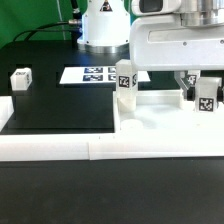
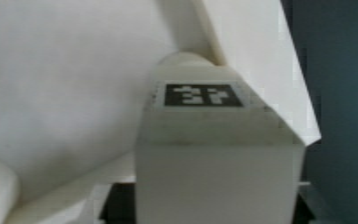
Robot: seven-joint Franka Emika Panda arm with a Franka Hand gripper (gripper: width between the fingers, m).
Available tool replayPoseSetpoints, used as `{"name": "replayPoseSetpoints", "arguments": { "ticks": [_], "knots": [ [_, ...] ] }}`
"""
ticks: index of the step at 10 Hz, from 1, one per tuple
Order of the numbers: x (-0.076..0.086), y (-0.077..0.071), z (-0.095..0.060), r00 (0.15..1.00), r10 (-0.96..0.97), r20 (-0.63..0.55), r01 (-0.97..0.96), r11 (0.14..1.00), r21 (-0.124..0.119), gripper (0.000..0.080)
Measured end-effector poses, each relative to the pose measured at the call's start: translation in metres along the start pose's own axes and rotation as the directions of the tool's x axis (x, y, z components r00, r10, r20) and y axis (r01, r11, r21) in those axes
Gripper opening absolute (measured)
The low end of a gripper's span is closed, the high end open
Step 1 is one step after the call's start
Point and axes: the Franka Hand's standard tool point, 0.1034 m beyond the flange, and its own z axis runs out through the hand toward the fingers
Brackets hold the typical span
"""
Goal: Assemble square table
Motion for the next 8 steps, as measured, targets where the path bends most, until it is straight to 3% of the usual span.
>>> {"name": "replayPoseSetpoints", "arguments": {
  "ticks": [3, 4, 6, 8],
  "knots": [
    [-0.0016, 0.0039, 0.0011, 0.931, 0.364, 0.021, -0.363, 0.931, -0.031, 0.0290],
    [-0.0028, 0.0060, 0.0012, 0.839, 0.544, 0.022, -0.543, 0.839, -0.044, 0.0290],
    [-0.0074, 0.0050, 0.0016, 0.450, 0.889, 0.080, -0.888, 0.456, -0.066, 0.0291],
    [-0.0101, 0.0022, -0.0008, 0.135, 0.989, 0.060, -0.985, 0.141, -0.096, 0.0291]
  ]
}}
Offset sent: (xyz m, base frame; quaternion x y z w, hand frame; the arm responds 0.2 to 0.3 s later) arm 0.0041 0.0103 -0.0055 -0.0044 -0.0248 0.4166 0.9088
